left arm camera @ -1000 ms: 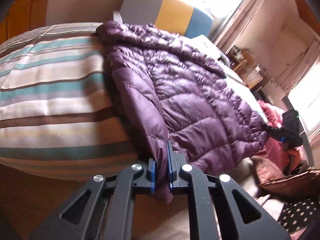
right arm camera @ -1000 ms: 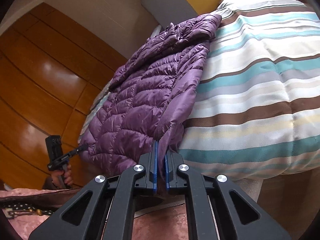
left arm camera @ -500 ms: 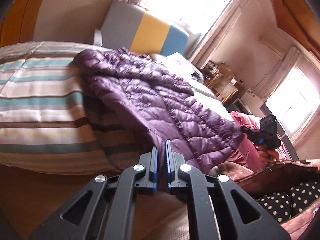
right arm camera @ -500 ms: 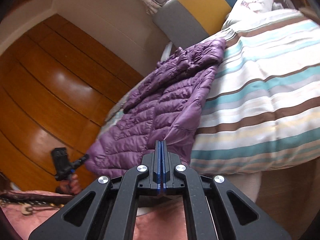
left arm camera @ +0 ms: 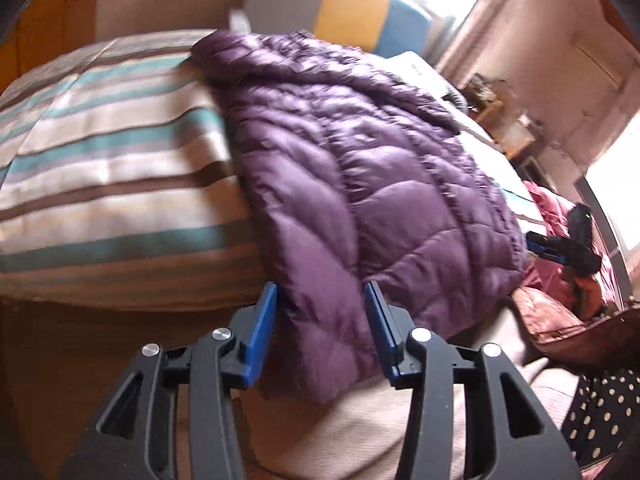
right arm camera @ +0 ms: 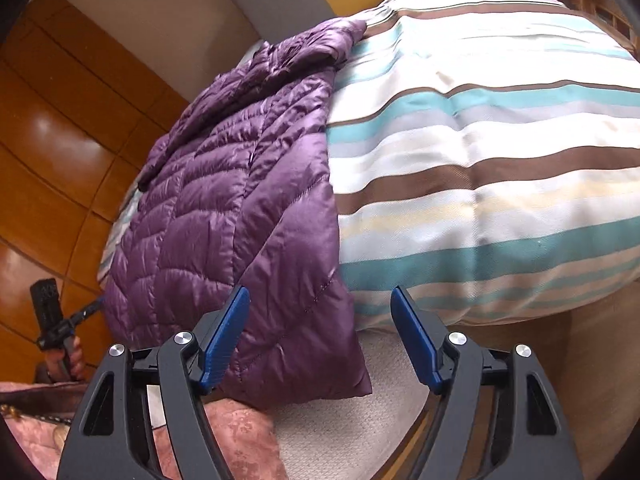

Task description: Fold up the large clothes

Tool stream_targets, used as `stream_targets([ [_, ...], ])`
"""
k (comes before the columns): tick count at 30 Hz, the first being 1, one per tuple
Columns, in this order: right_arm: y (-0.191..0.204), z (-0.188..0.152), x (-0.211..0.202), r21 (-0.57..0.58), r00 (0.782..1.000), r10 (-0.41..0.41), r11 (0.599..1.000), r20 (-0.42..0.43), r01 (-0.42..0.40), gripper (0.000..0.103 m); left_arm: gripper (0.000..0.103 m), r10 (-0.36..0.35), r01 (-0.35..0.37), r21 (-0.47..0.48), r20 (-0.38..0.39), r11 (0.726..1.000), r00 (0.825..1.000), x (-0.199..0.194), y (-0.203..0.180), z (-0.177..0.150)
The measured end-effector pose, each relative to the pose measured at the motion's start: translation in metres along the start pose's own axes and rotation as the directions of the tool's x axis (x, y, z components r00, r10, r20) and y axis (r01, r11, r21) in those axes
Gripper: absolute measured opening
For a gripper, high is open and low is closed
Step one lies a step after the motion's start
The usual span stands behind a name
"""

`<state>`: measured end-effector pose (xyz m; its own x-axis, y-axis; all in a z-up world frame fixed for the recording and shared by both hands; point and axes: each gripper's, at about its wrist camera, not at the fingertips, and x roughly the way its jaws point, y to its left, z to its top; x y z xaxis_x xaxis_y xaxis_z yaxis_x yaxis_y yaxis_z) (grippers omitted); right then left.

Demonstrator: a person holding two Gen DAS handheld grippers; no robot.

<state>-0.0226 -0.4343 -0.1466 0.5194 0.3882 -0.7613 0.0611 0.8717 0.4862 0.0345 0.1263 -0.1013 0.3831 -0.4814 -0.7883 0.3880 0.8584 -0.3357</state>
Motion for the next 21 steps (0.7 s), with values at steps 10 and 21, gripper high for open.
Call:
stream_targets([
  [10, 0.016, -0.015, 0.014, -0.095, 0.99, 0.076, 0.992, -0.12, -0.088, 0.012, 0.024, -0.108, 0.107, -0.015, -0.228, 0.994, 0.968, 0.046, 0.004, -0.025],
  [21, 0.019, -0.002, -0.051, -0.042, 0.909, 0.401, 0.916, 0.112, -0.399, 0.006, 0.009, -0.241, 0.238, 0.051, 0.081, 0.97, 0.967, -0.046, -0.03, 0.003],
])
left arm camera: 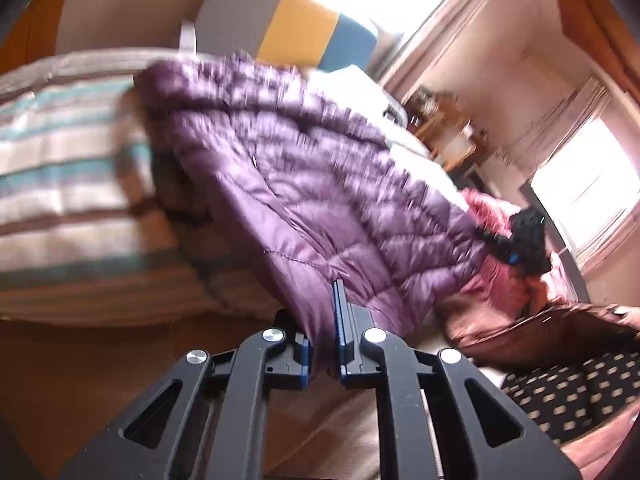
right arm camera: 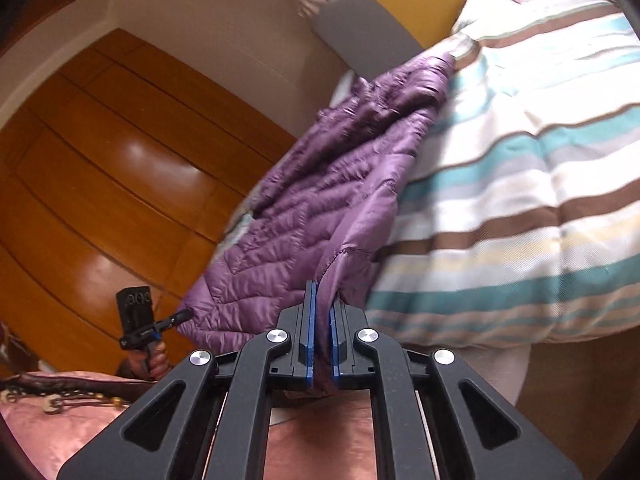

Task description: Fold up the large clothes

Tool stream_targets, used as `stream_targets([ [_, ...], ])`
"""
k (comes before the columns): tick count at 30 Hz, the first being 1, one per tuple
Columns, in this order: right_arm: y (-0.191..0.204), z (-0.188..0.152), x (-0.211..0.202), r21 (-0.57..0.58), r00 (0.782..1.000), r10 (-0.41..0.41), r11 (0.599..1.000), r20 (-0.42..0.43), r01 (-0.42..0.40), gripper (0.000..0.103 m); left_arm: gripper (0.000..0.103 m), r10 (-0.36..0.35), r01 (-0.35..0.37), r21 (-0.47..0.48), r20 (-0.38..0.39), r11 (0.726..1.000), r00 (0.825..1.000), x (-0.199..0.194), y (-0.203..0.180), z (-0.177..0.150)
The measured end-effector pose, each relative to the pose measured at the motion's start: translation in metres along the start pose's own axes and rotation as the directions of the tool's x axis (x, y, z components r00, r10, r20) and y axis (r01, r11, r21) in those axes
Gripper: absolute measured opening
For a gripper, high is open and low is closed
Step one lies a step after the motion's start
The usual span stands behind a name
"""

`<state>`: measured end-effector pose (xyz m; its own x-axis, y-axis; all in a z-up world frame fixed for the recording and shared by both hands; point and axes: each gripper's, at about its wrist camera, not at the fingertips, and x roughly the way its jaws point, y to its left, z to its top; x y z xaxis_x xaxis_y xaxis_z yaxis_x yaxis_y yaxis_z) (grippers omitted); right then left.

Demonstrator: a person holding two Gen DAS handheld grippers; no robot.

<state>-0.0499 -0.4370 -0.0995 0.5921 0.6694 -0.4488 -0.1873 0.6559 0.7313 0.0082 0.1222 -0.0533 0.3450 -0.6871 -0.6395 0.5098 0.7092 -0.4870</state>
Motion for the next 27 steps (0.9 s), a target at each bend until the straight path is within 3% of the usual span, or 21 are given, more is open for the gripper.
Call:
stream_targets([
  [9, 0.079, 0.015, -0.034, -0.209, 0.993, 0.115, 0.971, 0.004, -0.112, 0.006, 0.009, -0.082, 0.079, 0.033, 0.127, 0.996, 0.989, -0.068, -0.017, 0.031],
  [12, 0.075, 0.041, -0.031, -0.161, 0.99, 0.131, 0.979, 0.051, -0.122, 0.006, 0.01, -0.076, 0.073, 0.022, 0.163, 0.997, 0.984, -0.071, -0.009, 0.053],
  [16, 0.048, 0.086, -0.008, -0.04, 0.99, 0.083, 0.996, 0.114, -0.079, 0.006, 0.01, -0.038, 0.04, -0.008, 0.185, 0.999, 0.982, -0.062, 0.01, 0.086],
  [22, 0.007, 0.144, 0.029, 0.088, 0.988, 0.041, 0.995, 0.15, -0.055, 0.006, 0.01, 0.017, 0.001, -0.098, 0.179, 0.995, 0.984, -0.016, 0.052, 0.143],
  [27, -0.023, 0.173, 0.064, 0.191, 0.986, 0.022, 0.98, 0.164, -0.053, 0.006, 0.01, 0.077, -0.054, -0.153, 0.153, 0.987, 0.985, 0.025, 0.086, 0.171],
])
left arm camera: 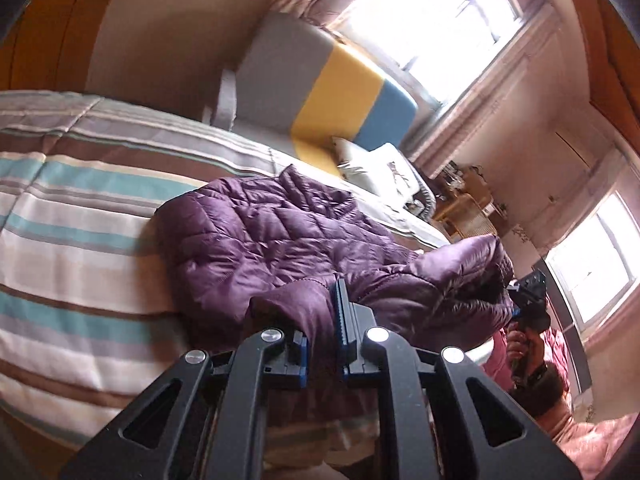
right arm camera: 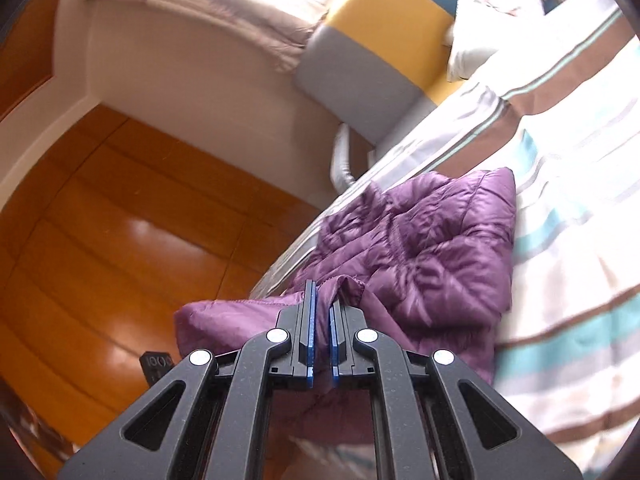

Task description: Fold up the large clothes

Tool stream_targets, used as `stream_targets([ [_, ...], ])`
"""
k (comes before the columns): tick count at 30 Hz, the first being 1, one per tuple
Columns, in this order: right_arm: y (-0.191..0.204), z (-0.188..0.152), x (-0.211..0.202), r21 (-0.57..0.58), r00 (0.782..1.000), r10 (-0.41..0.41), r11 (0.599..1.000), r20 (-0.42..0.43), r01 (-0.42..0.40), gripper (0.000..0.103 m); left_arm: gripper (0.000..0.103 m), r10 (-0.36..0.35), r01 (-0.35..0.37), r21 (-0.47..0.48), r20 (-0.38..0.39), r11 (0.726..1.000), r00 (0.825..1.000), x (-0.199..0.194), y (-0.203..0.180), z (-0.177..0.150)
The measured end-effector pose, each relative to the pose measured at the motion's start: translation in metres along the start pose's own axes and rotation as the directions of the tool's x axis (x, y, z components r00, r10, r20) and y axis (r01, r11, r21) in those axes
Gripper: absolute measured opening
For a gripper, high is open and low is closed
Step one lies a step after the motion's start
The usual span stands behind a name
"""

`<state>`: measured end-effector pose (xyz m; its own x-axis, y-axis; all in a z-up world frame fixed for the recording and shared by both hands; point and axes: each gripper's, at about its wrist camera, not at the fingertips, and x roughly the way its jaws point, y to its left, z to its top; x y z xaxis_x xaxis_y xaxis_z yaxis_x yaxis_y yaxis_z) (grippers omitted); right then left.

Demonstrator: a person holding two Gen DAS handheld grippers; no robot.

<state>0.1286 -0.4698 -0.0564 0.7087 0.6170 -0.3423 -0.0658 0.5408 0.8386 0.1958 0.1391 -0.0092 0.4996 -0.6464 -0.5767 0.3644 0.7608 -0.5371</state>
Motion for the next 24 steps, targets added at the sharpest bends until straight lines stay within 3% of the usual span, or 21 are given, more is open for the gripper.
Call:
stream_targets([
  [8, -0.038, 0.029, 0.049, 0.108, 0.996, -0.083, 0.991, 0.013, 0.081, 0.006, 0.01, 0.089, -0.091, -0.046, -0.037, 0.995, 0.995, 0.073, 0.034, 0.031],
  [18, -0.075, 0.033, 0.078, 0.195, 0.986, -0.168, 0.967, 0.002, 0.164, 0.006, 0.013, 0.155, -0.158, -0.067, -0.049, 0.985, 0.987, 0.122, 0.054, 0.039],
  [21, -0.076, 0.032, 0.084, 0.17, 0.976, -0.216, 0.962, 0.0, 0.212, 0.006, 0.013, 0.17, -0.173, -0.066, -0.053, 0.983, 0.984, 0.127, 0.054, 0.04],
  [24, -0.064, 0.03, 0.088, 0.072, 0.956, -0.294, 0.953, 0.008, 0.293, 0.006, 0.013, 0.193, -0.196, -0.046, -0.048, 0.98, 0.98, 0.131, 0.052, 0.041],
])
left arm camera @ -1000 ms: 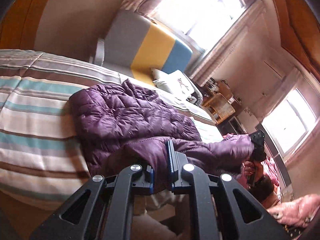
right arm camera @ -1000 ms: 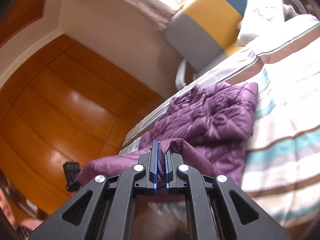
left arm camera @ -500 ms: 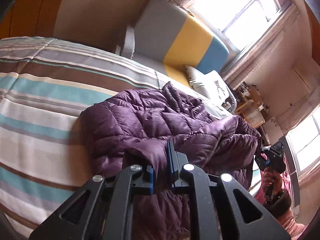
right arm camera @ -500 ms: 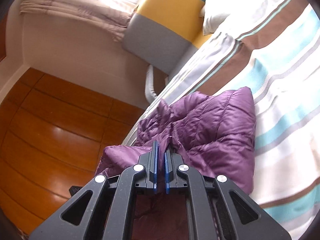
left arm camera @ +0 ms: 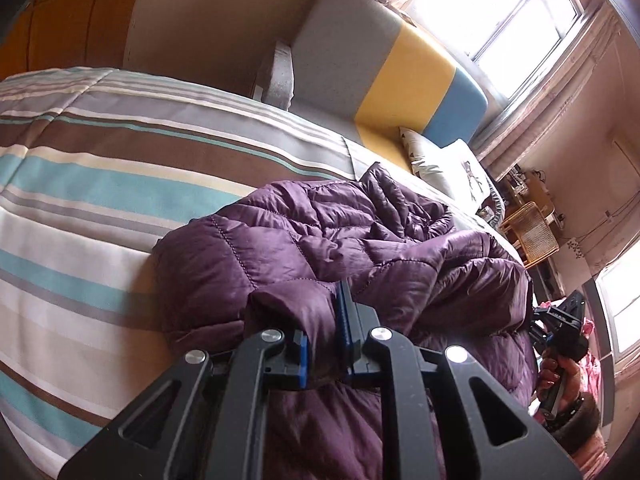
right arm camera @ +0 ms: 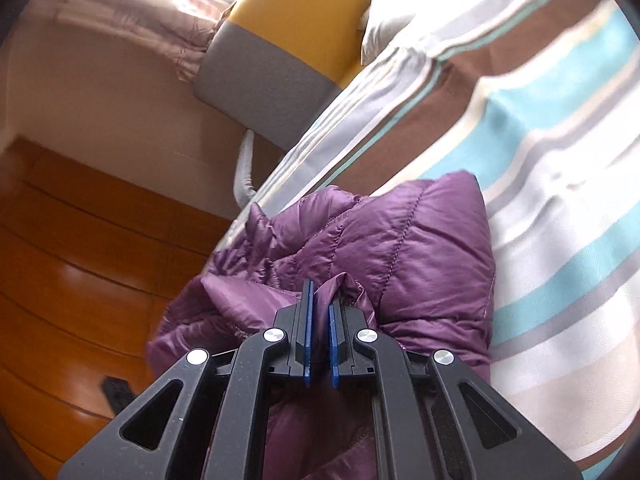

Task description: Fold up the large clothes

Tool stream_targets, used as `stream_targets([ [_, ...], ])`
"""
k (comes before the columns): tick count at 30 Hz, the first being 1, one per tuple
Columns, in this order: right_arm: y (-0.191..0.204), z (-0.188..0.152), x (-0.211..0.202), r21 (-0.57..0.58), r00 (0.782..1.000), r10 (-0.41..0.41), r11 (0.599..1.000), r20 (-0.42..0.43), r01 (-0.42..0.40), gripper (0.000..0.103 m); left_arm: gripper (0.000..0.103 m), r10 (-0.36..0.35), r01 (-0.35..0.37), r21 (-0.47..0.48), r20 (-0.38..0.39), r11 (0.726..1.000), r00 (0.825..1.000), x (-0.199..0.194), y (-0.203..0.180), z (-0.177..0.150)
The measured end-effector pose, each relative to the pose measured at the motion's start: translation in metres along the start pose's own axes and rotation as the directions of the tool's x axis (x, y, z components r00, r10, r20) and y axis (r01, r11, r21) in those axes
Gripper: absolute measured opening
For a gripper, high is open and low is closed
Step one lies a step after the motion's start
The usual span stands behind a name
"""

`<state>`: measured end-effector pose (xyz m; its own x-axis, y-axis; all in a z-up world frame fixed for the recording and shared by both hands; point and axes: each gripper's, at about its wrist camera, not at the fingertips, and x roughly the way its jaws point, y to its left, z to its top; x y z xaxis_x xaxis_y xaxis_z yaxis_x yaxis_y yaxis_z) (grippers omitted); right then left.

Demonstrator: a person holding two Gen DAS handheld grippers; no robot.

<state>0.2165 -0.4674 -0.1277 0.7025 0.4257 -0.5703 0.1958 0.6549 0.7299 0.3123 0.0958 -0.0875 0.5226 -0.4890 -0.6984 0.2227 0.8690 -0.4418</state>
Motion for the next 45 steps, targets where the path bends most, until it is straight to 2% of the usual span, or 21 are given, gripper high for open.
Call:
stream_targets([
  [2, 0.012, -0.002, 0.002, -0.093, 0.997, -0.071, 0.993, 0.013, 0.072, 0.006, 0.013, 0.024, -0.024, 0.015, 0.0, 1.0, 1.0, 0.003, -0.003, 0.0],
  [5, 0.031, -0.006, 0.007, -0.229, 0.981, -0.188, 0.954, 0.039, 0.192, 0.006, 0.013, 0.037, -0.037, 0.009, 0.005, 0.999, 0.999, 0.005, -0.004, 0.0],
  [10, 0.059, -0.02, 0.017, -0.402, 0.933, -0.343, 0.843, 0.108, 0.357, 0.006, 0.013, 0.045, -0.045, -0.01, 0.036, 0.999, 0.998, 0.0, -0.005, -0.001],
  [13, 0.069, -0.026, 0.027, -0.456, 0.91, -0.392, 0.79, 0.139, 0.41, 0.006, 0.014, 0.066, -0.067, 0.014, 0.043, 0.998, 0.997, -0.002, -0.009, -0.003],
  [18, 0.073, -0.032, 0.026, -0.492, 0.891, -0.421, 0.747, 0.169, 0.447, 0.006, 0.014, 0.068, -0.068, 0.001, 0.049, 0.998, 0.996, -0.005, -0.009, -0.005],
  [22, 0.075, -0.032, 0.033, -0.504, 0.882, -0.436, 0.73, 0.177, 0.462, 0.006, 0.014, 0.075, -0.075, 0.001, 0.051, 0.997, 0.996, -0.006, -0.01, -0.005],
  [32, 0.076, -0.033, 0.04, -0.492, 0.877, -0.443, 0.73, 0.187, 0.474, 0.006, 0.016, 0.062, -0.061, -0.024, 0.059, 0.998, 0.996, -0.009, -0.008, -0.005],
  [37, 0.076, -0.026, 0.028, -0.463, 0.897, -0.407, 0.77, 0.173, 0.439, 0.006, 0.022, 0.041, -0.038, -0.04, 0.067, 0.998, 0.997, -0.017, -0.004, -0.002],
  [40, 0.081, -0.023, 0.016, -0.461, 0.905, -0.381, 0.779, 0.189, 0.424, 0.006, 0.039, 0.007, -0.001, -0.066, 0.082, 0.998, 0.997, -0.023, -0.002, -0.002],
  [41, 0.082, -0.022, 0.013, -0.461, 0.908, -0.374, 0.782, 0.191, 0.419, 0.006, 0.057, 0.014, -0.006, -0.075, 0.101, 0.997, 0.995, -0.028, -0.001, -0.001],
  [42, 0.085, -0.021, 0.011, -0.463, 0.909, -0.37, 0.782, 0.194, 0.417, 0.006, 0.08, 0.045, -0.035, -0.081, 0.127, 0.996, 0.991, -0.033, 0.0, 0.0],
  [43, 0.086, -0.021, 0.009, -0.465, 0.908, -0.372, 0.78, 0.194, 0.418, 0.006, 0.087, 0.1, -0.085, -0.088, 0.178, 0.993, 0.979, -0.043, 0.001, 0.001],
  [45, 0.089, -0.019, 0.006, -0.468, 0.912, -0.364, 0.783, 0.188, 0.409, 0.007, 0.089, 0.107, -0.089, -0.089, 0.218, 0.992, 0.97, -0.054, 0.004, 0.002],
])
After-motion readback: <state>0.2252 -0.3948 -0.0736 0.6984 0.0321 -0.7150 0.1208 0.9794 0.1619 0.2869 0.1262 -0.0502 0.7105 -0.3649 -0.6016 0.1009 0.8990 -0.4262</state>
